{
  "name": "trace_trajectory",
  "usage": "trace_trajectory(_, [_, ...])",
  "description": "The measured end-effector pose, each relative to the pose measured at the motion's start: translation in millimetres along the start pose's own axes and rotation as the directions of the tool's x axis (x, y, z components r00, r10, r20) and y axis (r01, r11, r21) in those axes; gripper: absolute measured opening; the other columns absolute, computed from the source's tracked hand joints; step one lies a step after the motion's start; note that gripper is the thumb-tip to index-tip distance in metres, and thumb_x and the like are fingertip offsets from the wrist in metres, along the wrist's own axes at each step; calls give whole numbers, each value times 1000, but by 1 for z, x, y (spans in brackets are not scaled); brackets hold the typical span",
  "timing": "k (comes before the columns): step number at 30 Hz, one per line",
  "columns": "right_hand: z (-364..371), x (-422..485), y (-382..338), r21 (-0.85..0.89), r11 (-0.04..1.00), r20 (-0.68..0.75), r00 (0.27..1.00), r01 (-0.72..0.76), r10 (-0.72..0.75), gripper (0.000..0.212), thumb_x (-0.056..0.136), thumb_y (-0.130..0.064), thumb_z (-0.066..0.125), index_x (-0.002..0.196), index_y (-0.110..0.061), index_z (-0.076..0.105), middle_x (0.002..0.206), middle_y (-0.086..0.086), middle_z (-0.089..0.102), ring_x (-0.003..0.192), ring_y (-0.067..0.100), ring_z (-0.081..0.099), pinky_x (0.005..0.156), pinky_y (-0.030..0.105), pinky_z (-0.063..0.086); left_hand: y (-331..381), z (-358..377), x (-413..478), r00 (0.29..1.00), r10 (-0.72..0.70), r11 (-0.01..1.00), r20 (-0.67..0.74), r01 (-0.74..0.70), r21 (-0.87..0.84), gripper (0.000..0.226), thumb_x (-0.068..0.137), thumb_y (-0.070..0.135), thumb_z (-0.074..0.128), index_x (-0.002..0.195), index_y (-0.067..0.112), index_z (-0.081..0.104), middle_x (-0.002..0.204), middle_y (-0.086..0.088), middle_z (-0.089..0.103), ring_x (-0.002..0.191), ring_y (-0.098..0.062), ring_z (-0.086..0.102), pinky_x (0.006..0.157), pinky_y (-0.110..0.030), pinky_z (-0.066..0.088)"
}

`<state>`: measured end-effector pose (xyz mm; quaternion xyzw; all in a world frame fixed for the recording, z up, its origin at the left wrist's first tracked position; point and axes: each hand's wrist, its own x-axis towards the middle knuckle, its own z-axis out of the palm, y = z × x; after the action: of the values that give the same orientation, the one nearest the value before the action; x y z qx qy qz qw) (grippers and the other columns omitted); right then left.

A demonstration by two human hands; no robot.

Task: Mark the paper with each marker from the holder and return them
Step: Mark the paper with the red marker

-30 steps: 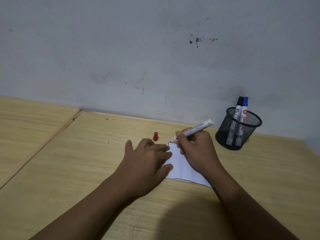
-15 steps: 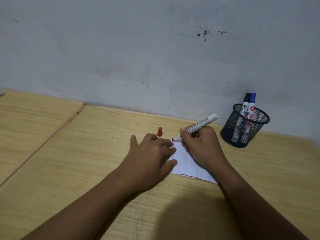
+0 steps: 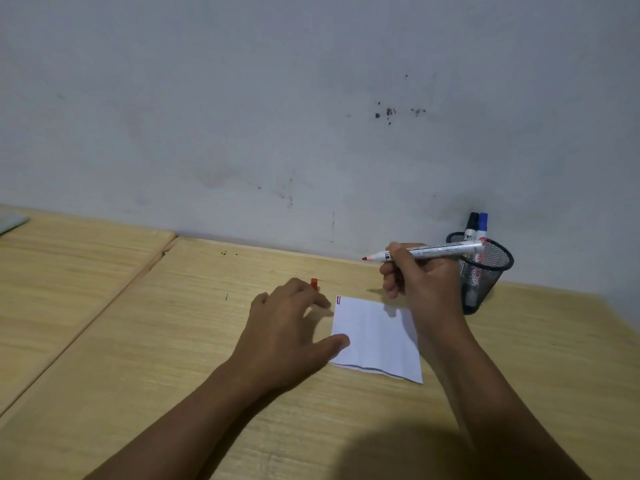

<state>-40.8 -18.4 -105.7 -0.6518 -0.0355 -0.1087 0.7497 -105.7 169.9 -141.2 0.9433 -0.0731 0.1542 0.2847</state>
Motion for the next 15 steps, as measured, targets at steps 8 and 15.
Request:
trace_trajectory(8, [-10,-11,-32,-30,1000,9,1000,10,-10,18,95,-11,65,81,-1,70,60,10,64,46,15,53,41,24,44,5,-17,46,949,-293,953,116,279,121,26,88,48,59,108,34,67,89,10,67,99,-19,64,91,-41,45])
trace_trajectory(15, [-29,-32,-74,-27,1000,6,1000,12,-12,21,96,-11,63,78,-2,69,61,11,64,46,18,53,43,28,44,63,-56,37,975,-207,761,84,215,-612,6,83,18,76,87,14,75,78,-2,76,65,-8,64,66,-26,50])
